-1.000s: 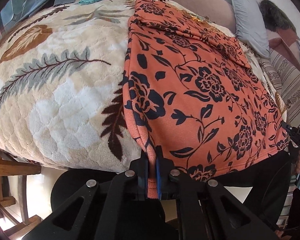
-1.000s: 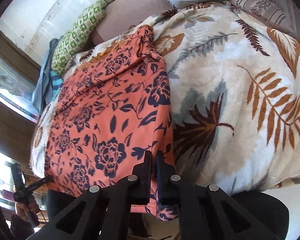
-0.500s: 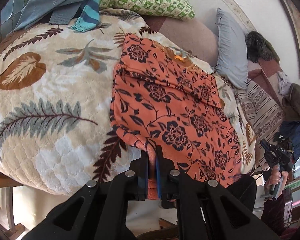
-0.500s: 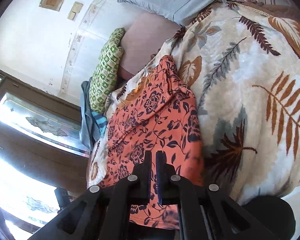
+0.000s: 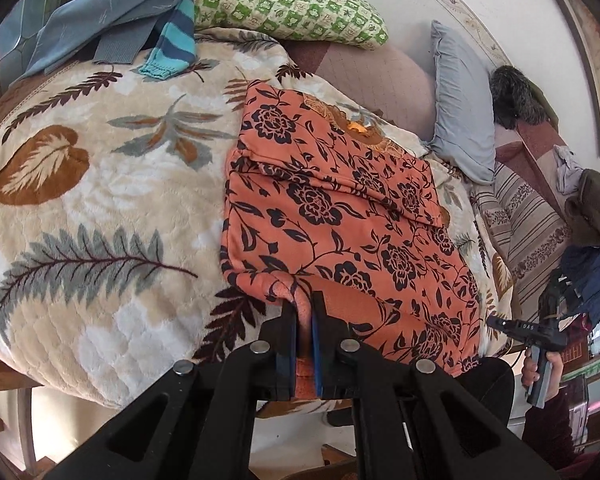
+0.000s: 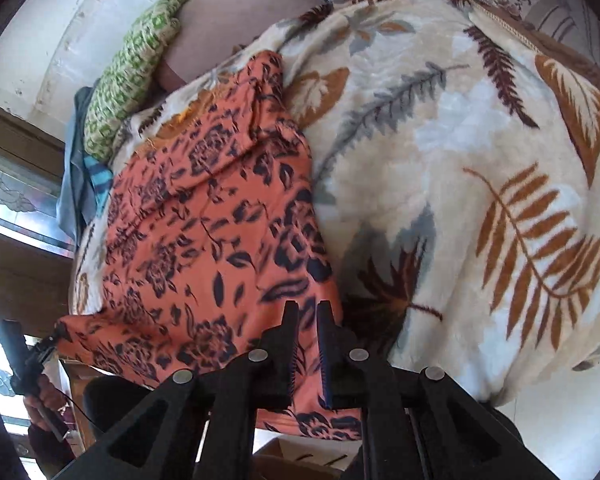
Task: Fold small clothes
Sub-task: 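Lift the held hem and fold it over toward the collar with both grippers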
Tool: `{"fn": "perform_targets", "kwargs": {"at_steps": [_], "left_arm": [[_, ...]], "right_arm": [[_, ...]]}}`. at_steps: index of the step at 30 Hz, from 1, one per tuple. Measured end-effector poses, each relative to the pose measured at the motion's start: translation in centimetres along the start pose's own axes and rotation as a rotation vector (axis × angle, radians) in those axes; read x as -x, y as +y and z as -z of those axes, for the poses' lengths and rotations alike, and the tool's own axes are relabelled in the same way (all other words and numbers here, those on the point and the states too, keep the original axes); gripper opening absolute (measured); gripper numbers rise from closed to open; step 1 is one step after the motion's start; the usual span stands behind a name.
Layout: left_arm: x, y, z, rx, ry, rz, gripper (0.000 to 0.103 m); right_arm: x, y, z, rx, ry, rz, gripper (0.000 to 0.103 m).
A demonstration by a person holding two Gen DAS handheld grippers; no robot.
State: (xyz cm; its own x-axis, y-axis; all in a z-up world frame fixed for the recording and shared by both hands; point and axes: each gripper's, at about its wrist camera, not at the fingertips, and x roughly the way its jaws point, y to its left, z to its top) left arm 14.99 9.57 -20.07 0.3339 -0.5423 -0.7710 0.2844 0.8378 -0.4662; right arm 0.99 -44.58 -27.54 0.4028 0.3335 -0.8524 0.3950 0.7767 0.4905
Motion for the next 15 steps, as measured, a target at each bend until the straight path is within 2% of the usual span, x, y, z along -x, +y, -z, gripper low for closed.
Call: {"fn": "perform_targets", "kwargs": {"at_steps": [1,3,4,5,6,12,15], "left_arm": [[0.2,0.2,0.3,0.003,-0.001,-0.002,0.006],[0.6,0.3,0.8,0.013,-0.001,-0.002,0.006],[0.7,0.3,1.1,0.014,-0.001,-0.003,0.006],[0.7,0.2,1.3,0.011,0.000,-0.006,0.006],[0.7,0.1,1.5,0.007,0.001,-0.010,0.006],[-0.3,0.3,3.4,0.021,0.036,-0.038,0.006],[-0.8,0.7,4.4,0.041,0.056,-0.051,0.006]], "right_arm": [[-0.3,-0.6,0.8,-0.011,0.004,0.007,0.014],[-0.6,-1.3,2.0,-0.033,-0.008,0.006,0.026],[-0.6,-1.7,2.4,-0.049,-0.014,0.000,0.042],[-0.6,-2.1,2.7,-0.066,-0.023,-0.011,0.066],[-0.4,-2.3,3.0,-0.079,-0.040,-0.020,0.071],[-0.5,-0.9,2.7,-0.022,-0.094,-0.072,0.070],[-1.9,-0.3,2.1,-0.010,-0.085,-0.028,0.069]]}}
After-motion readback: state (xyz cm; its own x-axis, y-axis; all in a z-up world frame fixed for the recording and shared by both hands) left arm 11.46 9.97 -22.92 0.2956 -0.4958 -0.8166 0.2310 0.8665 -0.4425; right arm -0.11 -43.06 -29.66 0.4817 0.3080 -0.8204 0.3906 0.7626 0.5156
